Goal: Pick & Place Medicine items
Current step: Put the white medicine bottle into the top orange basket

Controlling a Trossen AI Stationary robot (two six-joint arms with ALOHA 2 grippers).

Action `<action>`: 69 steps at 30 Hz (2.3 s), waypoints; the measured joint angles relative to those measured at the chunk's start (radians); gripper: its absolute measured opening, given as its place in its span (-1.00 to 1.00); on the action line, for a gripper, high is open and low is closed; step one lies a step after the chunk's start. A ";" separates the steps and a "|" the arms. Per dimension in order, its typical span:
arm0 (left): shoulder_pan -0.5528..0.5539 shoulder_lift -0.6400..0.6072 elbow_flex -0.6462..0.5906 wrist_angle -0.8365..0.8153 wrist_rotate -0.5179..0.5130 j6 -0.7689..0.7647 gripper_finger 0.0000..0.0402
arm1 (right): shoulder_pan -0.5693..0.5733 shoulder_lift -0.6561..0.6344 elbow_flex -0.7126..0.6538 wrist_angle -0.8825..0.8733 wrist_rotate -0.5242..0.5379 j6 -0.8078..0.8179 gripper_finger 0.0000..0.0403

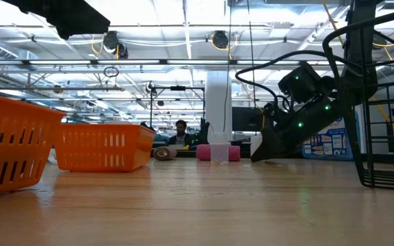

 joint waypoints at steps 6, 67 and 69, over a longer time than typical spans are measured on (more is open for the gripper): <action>0.001 0.008 0.000 0.001 0.000 0.000 -0.22 | 0.000 0.001 0.000 0.011 0.000 0.000 -0.19; 0.001 0.061 0.000 0.001 -0.034 -0.017 -0.22 | 0.002 0.001 -0.002 0.151 -0.027 -0.024 -0.29; 0.001 0.061 0.000 0.001 -0.034 -0.017 -0.22 | 0.002 0.001 -0.002 0.151 -0.027 -0.026 -0.30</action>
